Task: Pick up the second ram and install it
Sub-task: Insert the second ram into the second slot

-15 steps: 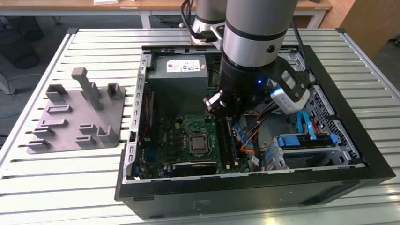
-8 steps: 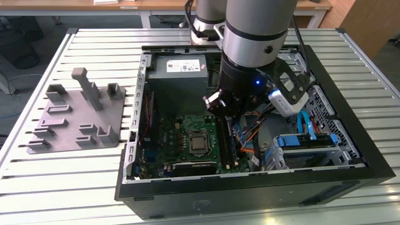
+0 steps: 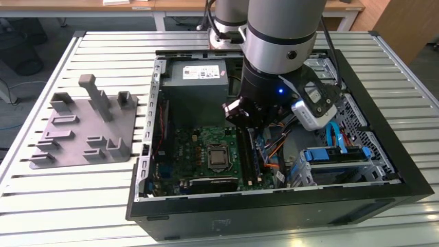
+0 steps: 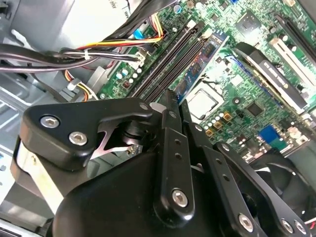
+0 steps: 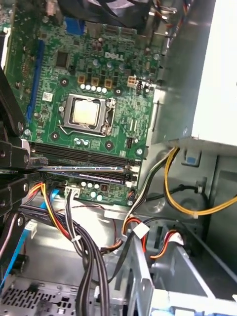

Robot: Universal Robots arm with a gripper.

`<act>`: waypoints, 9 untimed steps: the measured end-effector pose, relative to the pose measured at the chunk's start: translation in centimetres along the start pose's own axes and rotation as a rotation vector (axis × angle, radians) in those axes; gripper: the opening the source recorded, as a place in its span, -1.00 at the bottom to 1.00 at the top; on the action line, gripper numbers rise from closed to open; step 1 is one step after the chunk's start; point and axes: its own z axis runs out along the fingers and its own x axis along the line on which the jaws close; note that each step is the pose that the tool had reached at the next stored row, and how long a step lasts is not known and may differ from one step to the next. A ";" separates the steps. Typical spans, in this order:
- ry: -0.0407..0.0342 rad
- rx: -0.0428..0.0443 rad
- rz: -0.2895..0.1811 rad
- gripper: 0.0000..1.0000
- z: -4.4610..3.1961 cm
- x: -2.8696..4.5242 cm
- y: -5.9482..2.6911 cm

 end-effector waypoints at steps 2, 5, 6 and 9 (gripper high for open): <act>-0.0004 0.0009 0.021 -0.73 0.01 0.00 0.00; -0.0009 0.0022 0.053 -0.73 0.01 0.00 0.00; -0.0011 0.0027 0.063 -0.73 0.01 0.00 0.00; -0.0017 0.0040 0.095 -0.73 0.02 0.00 0.00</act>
